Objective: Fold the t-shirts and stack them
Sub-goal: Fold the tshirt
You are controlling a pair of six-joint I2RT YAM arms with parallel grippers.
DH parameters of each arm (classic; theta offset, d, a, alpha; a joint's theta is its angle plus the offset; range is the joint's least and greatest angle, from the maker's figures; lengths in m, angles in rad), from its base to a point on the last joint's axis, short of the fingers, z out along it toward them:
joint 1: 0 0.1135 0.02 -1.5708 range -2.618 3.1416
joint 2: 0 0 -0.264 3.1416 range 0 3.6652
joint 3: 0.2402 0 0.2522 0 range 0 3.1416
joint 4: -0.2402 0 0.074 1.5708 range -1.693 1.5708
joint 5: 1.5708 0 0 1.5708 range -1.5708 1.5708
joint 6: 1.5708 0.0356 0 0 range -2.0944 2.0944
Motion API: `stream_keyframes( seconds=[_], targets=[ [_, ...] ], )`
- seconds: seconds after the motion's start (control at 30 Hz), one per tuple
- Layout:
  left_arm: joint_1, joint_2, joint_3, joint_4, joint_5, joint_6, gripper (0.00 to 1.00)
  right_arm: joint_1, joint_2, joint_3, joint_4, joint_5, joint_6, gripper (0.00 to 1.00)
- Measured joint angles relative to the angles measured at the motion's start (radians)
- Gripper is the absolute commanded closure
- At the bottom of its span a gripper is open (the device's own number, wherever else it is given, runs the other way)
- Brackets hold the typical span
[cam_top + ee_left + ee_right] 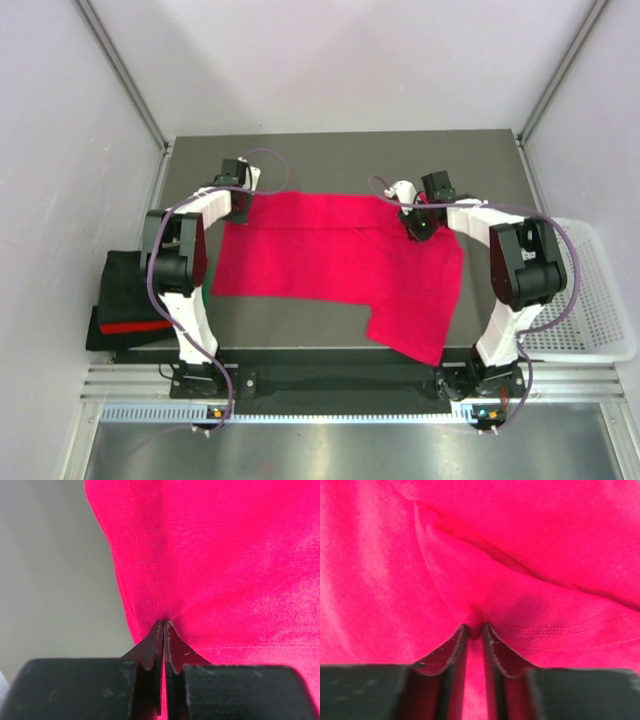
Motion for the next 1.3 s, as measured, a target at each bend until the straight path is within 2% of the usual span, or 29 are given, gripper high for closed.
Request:
stream_keyframes(
  seconds=[0.23,0.53,0.77,0.83,0.9,0.97,1.07,1.3],
  targets=[
    [0.000,0.000,0.000,0.001,-0.002,0.000,0.98,0.021,-0.025,-0.002,-0.001,0.052,0.007,0.91],
    [0.000,-0.013,-0.015,0.004,-0.007,0.000,0.98,0.147,-0.269,-0.049,-0.021,0.150,0.013,0.90],
    [0.000,-0.013,-0.017,0.004,-0.019,0.001,0.98,0.189,-0.383,-0.117,-0.080,0.117,0.035,0.89],
    [0.000,-0.013,-0.017,0.005,-0.022,0.001,0.99,0.193,-0.406,-0.117,-0.101,0.087,0.041,0.87],
    [0.000,-0.013,-0.017,0.004,-0.024,0.001,0.99,0.195,-0.421,-0.117,-0.102,0.074,0.048,0.76],
    [0.000,-0.013,-0.017,0.004,-0.025,0.001,0.99,0.195,-0.420,-0.119,-0.093,0.089,0.049,0.67],
    [0.000,-0.013,-0.017,0.004,-0.026,0.001,0.98,0.195,-0.380,-0.120,-0.082,0.122,0.039,0.66],
    [0.000,-0.013,-0.017,0.003,-0.027,0.001,0.98,0.195,-0.141,-0.085,-0.066,0.178,0.030,0.67]
  ],
)
